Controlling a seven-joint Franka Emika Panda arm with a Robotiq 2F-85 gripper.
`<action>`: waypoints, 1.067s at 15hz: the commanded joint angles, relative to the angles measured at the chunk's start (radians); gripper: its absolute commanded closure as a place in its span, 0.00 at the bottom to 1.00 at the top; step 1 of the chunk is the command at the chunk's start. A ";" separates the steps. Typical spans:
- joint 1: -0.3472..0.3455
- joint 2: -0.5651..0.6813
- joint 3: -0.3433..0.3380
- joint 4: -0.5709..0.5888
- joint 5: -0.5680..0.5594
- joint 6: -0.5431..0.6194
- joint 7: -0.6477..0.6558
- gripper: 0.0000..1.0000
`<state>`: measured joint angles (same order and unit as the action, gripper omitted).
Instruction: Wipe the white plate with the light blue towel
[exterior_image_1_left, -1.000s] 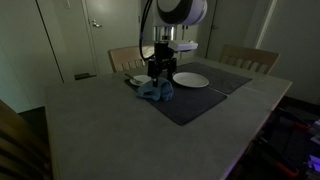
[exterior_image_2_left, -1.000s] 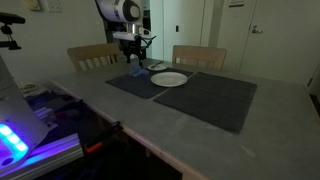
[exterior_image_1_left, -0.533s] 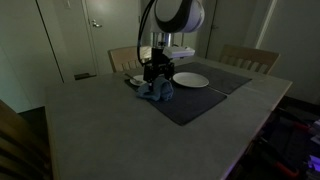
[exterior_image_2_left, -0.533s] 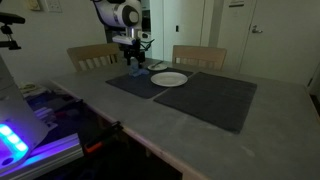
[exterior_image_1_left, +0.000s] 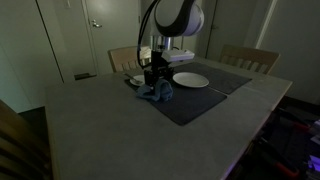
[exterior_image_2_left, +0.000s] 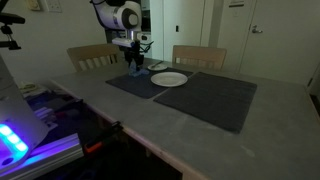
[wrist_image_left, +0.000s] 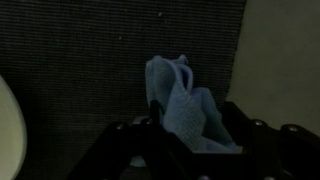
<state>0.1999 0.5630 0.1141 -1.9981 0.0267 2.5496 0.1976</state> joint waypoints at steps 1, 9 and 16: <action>0.009 0.006 -0.010 -0.007 0.008 0.024 0.007 0.62; 0.010 0.009 -0.010 0.008 0.003 0.006 0.002 1.00; 0.010 -0.045 -0.022 0.037 -0.024 -0.052 -0.010 0.98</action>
<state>0.2000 0.5521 0.1120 -1.9767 0.0207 2.5450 0.1963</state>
